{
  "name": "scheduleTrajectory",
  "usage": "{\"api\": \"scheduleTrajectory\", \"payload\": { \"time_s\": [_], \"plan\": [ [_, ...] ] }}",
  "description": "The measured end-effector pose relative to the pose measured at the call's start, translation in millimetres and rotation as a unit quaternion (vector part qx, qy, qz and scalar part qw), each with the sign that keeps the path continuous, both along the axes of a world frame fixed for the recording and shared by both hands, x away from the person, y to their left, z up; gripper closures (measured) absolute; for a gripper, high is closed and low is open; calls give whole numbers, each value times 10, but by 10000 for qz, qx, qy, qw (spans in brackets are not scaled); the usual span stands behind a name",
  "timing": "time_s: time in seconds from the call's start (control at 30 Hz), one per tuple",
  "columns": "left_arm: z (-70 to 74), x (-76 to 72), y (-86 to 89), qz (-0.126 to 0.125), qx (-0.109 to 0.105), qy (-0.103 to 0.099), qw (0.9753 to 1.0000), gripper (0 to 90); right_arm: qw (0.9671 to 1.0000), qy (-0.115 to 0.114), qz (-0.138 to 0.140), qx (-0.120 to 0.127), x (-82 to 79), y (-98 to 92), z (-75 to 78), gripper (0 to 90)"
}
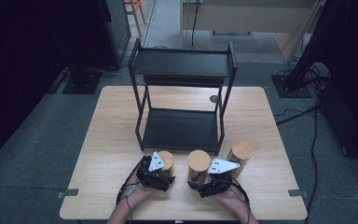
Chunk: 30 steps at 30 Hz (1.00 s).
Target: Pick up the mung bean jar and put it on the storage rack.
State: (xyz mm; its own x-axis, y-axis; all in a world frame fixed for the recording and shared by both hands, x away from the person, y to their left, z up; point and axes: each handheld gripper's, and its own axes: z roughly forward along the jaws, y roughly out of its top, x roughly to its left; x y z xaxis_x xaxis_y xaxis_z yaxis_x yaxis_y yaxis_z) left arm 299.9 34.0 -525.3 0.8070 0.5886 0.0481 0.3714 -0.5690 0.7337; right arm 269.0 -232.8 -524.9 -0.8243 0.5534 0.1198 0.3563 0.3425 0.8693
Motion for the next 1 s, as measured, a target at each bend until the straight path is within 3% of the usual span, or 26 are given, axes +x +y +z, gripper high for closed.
{"api": "scheduleTrajectory", "payload": {
  "time_s": [0.13, 0.23, 0.33, 0.47, 0.53, 0.67, 0.73, 0.93, 1.0],
  "plan": [
    [-2, 12, 3, 34, -26, 68, 10000, 75, 9999, 96, -30, -133, 22, 27, -5, 19],
    [-2, 18, 6, 48, -34, 109, 9999, 75, 9998, 44, 3, -186, 13, 32, -4, 8],
    [-3, 32, 11, 64, -58, 183, 9998, 76, 9995, -130, -65, -276, -23, 45, -1, 67],
    [-3, 33, 11, 68, -59, 184, 9998, 76, 9959, -452, -19, -779, -74, 73, -9, 96],
    [-3, 33, 11, 68, -57, 182, 9998, 76, 9944, -446, 4, -959, -79, 59, -16, 96],
    [-3, 32, 11, 68, -58, 182, 9998, 76, 9967, -341, -69, -731, -58, 2, -10, 96],
    [-3, 32, 11, 69, -60, 182, 9998, 76, 9985, -162, -75, -520, -25, -36, -7, 96],
    [-2, 33, 12, 89, -60, 180, 9998, 77, 9980, -166, -65, -609, -29, -4, -10, 96],
    [-2, 32, 14, 105, -73, 172, 9998, 77, 9982, -117, -16, -583, -33, 9, -11, 143]
  ]
}}
